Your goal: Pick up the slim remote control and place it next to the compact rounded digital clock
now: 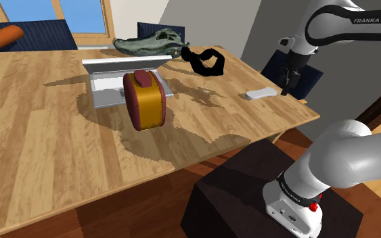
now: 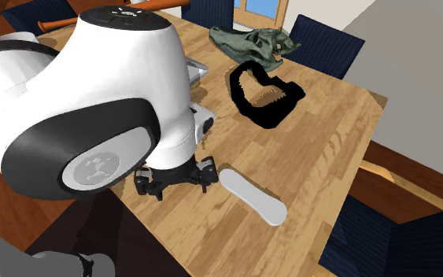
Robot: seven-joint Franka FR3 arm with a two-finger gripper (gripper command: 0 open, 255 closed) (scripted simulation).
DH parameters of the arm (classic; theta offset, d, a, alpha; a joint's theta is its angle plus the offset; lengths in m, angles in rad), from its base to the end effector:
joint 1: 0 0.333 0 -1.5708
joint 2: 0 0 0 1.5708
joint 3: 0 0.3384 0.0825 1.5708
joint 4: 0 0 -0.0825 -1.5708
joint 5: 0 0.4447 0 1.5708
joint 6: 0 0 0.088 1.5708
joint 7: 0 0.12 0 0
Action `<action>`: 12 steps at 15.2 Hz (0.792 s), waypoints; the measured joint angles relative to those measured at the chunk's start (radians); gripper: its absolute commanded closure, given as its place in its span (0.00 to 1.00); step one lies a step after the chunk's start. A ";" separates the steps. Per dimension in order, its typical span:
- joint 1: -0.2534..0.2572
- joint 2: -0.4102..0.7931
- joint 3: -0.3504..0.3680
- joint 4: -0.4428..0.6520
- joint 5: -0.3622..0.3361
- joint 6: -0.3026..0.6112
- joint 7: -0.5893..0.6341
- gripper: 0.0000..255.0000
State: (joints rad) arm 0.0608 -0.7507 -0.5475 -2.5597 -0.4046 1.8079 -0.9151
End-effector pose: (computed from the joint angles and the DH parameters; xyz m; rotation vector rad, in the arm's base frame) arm 0.3288 -0.2129 0.4476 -2.9497 -1.0412 0.0960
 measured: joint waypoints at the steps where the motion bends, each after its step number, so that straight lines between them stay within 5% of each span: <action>1: 0.016 0.029 -0.035 0.014 -0.014 0.028 -0.053 0.00; 8: 0.174 0.257 -0.317 0.112 -0.044 0.249 -0.447 0.00; 12: 0.348 0.440 -0.515 0.206 0.056 0.370 -0.709 0.00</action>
State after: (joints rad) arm 0.4085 -0.3108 -1.0627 -2.3535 -0.3481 2.1776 -1.6242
